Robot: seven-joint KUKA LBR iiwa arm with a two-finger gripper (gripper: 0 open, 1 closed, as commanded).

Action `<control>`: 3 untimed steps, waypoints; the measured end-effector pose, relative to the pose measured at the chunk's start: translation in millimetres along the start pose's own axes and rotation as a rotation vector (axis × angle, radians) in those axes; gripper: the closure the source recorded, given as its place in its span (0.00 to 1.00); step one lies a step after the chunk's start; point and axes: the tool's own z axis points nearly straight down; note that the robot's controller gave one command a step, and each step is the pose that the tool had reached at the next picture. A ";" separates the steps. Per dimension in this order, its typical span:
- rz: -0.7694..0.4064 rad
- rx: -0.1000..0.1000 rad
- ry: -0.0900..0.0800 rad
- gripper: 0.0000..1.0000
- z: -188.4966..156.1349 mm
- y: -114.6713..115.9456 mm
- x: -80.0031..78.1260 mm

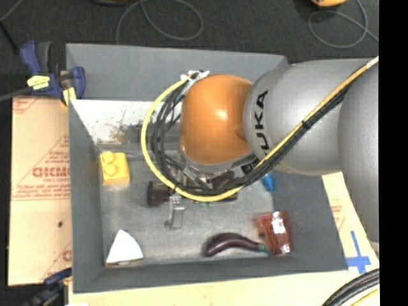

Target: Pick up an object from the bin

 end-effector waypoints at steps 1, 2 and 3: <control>0.003 -0.001 -0.008 0.00 -4.6 -0.7 -1.6; 0.059 -0.004 -0.014 0.00 11.5 -2.4 -5.7; 0.097 -0.001 -0.007 0.00 39.0 -15.3 -17.5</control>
Offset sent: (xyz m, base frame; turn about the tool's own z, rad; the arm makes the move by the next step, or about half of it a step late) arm 0.0084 -0.0071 -0.0681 0.2021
